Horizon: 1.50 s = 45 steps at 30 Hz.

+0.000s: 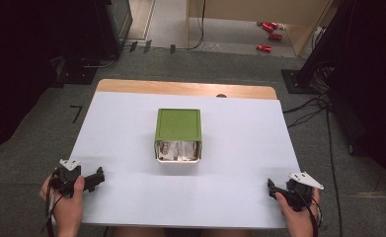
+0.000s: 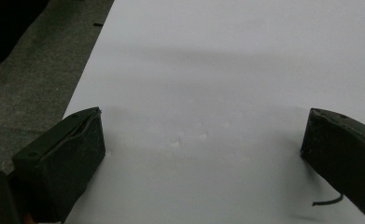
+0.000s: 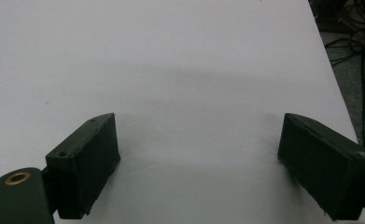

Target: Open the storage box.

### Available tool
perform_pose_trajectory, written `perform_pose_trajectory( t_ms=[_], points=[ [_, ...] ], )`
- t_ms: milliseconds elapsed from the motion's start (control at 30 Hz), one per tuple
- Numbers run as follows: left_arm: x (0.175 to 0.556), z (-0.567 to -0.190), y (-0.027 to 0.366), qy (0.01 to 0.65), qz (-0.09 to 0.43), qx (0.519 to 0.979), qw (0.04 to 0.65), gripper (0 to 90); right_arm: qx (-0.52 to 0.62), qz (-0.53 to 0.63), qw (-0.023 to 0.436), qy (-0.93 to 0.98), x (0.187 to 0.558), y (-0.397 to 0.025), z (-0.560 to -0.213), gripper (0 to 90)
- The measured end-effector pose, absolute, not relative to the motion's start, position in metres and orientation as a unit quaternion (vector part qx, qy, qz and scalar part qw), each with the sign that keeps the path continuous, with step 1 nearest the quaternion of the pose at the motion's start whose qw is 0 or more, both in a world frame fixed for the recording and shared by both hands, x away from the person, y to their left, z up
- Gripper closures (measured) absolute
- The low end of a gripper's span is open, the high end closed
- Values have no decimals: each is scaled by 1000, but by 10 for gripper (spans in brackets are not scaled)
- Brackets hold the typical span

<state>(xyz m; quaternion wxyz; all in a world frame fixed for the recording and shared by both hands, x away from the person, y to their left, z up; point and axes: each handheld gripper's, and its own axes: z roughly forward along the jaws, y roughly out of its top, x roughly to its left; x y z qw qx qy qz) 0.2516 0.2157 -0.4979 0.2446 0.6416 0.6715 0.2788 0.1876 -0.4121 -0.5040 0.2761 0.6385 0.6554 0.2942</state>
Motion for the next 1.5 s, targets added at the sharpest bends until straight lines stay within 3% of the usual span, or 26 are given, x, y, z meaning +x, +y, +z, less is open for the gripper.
perform_pose_trajectory(
  t_ms=[367,467,633,1500],
  points=[
    [252,-498,216,672,279,641,245,0,642,304,268,651,186,-409,-501,140],
    [252,-498,216,672,279,641,245,0,644,320,288,633,184,-401,-487,140],
    [251,-498,216,671,279,641,245,0,643,348,283,620,183,-390,-471,138],
    [252,-498,216,671,279,641,245,0,562,411,288,658,210,-273,-421,166]
  ],
)
